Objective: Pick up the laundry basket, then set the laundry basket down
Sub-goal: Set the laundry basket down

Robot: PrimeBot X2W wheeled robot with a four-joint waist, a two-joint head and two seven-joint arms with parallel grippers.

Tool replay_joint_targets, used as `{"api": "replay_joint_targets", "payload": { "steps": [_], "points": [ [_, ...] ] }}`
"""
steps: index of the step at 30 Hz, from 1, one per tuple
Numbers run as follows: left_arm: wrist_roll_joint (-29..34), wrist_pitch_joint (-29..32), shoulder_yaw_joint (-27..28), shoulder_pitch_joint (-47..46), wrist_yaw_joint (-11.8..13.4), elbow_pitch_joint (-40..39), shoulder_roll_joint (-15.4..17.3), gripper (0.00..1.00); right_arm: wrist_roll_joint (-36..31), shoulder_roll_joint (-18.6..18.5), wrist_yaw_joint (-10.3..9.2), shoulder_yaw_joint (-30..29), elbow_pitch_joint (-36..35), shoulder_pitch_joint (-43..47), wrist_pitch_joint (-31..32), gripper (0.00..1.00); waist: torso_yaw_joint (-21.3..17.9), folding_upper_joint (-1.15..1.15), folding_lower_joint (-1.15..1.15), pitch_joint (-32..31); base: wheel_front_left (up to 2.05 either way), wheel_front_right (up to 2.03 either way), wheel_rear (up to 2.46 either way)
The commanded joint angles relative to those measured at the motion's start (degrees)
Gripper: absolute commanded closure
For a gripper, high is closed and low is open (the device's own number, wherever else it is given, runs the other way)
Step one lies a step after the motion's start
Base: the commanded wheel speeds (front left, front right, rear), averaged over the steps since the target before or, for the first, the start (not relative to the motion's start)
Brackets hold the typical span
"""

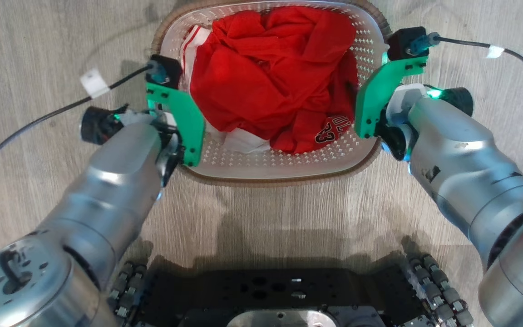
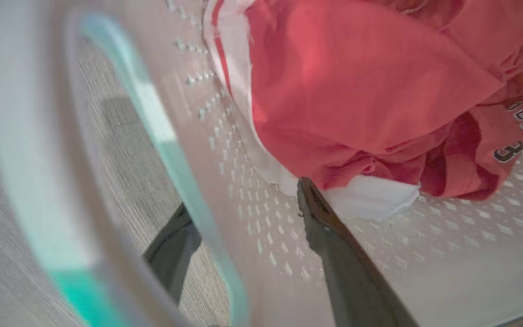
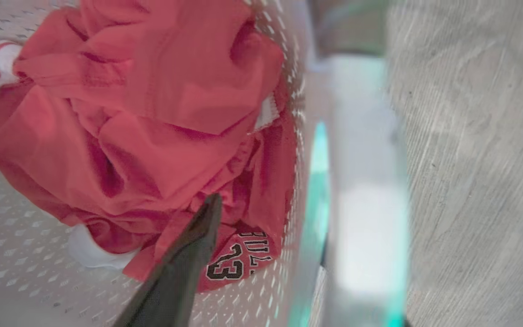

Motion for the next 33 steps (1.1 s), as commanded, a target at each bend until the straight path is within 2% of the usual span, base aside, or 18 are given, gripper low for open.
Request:
{"api": "replay_joint_targets", "payload": {
  "steps": [1,7,20,26,33],
  "points": [
    [0.94,-0.68,0.12,-0.56,0.95,-0.43,0.58,0.0,0.41,0.71,0.4,0.3,-0.15,2.74,0.14,0.0,0.06,0.0,-0.01,-0.05,0.0,0.0,0.0],
    [1.04,-1.22,-0.2,-0.54,2.17,0.15,0.58,0.0,0.81,0.73,0.4,-0.16,0.12,2.64,0.02,0.0,0.24,0.0,-0.01,-0.35,0.0,0.0,0.0],
    [0.88,-1.12,-0.75,1.32,2.54,0.49,0.58,0.0,1.13,0.74,0.4,-0.39,0.37,4.69,2.12,0.0,-0.04,0.0,-0.01,-4.99,0.0,0.0,0.0],
    [0.35,-2.57,-0.82,4.5,2.66,1.2,0.58,0.0,1.9,0.75,0.4,-1.55,0.38,7.49,2.69,0.0,-0.85,0.0,-0.01,-11.08,0.0,0.0,0.0],
    [-1.69,-5.99,-0.02,10.04,1.6,1.9,0.58,0.0,2.56,0.64,0.4,-2.87,0.39,11.84,1.36,0.0,-1.79,0.0,-0.01,-22.98,0.0,0.0,0.0]
  ]
}}
